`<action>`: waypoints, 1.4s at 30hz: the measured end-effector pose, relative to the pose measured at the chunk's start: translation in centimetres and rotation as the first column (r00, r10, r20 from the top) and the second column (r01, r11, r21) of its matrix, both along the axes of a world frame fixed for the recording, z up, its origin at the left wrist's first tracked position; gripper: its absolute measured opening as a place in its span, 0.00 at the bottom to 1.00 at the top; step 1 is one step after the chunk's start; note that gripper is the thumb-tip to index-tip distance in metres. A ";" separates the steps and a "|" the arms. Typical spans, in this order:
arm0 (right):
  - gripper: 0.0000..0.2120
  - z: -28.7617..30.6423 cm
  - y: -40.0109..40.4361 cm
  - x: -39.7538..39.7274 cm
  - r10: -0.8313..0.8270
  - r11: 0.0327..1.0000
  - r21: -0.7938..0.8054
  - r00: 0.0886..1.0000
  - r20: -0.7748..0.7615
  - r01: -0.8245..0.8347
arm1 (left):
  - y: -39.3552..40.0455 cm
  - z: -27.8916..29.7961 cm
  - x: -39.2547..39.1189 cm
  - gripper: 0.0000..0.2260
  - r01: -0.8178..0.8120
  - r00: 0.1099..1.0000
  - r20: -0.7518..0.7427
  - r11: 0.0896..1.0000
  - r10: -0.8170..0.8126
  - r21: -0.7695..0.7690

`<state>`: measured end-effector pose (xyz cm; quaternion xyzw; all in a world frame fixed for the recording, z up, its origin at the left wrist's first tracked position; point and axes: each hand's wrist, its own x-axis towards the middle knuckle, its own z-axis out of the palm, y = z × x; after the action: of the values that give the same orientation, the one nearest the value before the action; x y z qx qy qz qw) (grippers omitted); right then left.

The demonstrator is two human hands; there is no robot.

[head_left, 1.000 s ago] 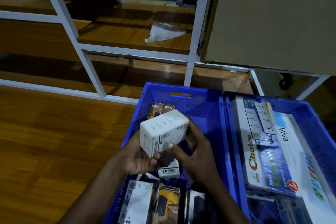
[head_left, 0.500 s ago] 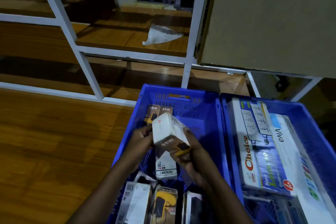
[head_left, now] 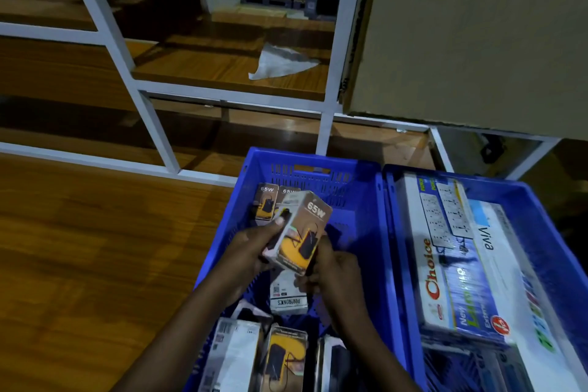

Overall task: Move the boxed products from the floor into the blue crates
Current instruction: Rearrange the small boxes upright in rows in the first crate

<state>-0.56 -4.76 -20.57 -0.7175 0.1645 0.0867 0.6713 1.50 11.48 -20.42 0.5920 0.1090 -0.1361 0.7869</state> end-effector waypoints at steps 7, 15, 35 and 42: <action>0.10 0.8 0.2 -0.7 0.130 0.990 0.026 0.956 0.263 -0.141 | -0.2 -0.8 -0.2 0.20 0.094 0.989 -0.112 0.995 -0.097 -0.031; 0.15 -1.1 -1.4 2.4 0.005 0.928 0.367 0.984 -0.180 0.063 | -1.5 -3.0 0.2 0.28 0.122 0.986 -0.147 0.939 -0.078 0.321; 0.15 -8.3 1.1 14.2 -0.162 0.972 -0.190 0.982 -0.099 0.141 | -0.5 -7.7 -0.1 0.31 0.238 0.970 -0.175 0.483 -0.171 0.842; 0.20 -8.4 0.0 15.9 0.016 0.916 -0.391 0.984 -0.177 -0.086 | 0.0 -8.0 0.1 0.21 0.302 0.953 -0.249 0.487 -0.171 0.819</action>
<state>15.35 -4.73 -28.99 -0.8327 0.2165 0.1300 0.4928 1.64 11.50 -28.38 0.8982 0.1313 -0.2118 0.3621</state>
